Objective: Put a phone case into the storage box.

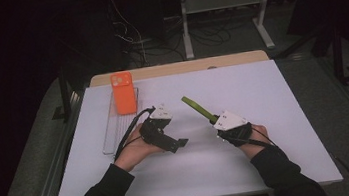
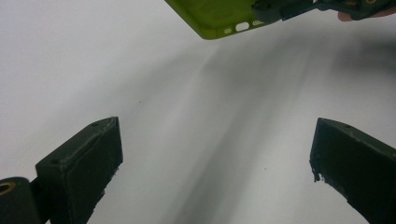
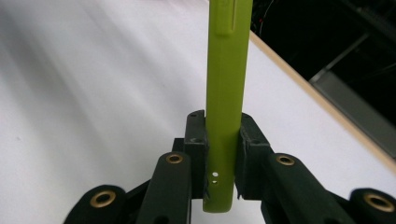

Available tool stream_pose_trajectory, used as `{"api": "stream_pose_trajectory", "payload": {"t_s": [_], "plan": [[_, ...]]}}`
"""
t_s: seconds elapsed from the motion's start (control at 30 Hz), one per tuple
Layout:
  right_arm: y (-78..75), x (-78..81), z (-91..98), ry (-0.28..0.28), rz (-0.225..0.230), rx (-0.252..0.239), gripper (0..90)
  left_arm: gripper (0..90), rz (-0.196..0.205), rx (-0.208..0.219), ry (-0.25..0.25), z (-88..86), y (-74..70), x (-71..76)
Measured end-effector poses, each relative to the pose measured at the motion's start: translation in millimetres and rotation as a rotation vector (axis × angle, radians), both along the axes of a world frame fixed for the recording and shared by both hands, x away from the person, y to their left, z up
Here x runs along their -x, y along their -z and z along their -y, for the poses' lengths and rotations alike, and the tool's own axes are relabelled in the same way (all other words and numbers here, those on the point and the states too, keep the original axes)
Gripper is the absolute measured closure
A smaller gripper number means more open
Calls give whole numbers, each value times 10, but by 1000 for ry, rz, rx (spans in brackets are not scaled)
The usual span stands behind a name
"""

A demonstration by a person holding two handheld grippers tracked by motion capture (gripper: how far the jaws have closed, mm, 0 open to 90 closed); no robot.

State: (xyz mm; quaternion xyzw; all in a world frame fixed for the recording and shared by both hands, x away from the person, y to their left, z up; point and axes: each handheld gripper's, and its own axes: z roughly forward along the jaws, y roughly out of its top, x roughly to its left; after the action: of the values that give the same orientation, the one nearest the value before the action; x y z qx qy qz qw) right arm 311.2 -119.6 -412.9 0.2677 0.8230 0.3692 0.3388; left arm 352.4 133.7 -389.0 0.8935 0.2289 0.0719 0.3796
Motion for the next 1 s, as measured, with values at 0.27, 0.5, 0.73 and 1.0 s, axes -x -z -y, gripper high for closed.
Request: {"api": "stream_pose_trajectory", "payload": {"t_s": [0.27, 0.5, 0.73, 1.0], "plan": [[-19, -76, 107, 27, -118, -162, 760, 20, -3, 13, -16, -8, -6, -3], [-6, -147, 205, 62, -234, -339, 760, 20, -4, 24, -40, -7, -3, -5], [-1, -162, 230, 67, -269, -404, 761, 20, -1, 37, -58, -13, -6, -17], [-32, -114, 207, 61, -260, -399, 760, 20, -37, 135, -66, -27, -75, -61]]}}
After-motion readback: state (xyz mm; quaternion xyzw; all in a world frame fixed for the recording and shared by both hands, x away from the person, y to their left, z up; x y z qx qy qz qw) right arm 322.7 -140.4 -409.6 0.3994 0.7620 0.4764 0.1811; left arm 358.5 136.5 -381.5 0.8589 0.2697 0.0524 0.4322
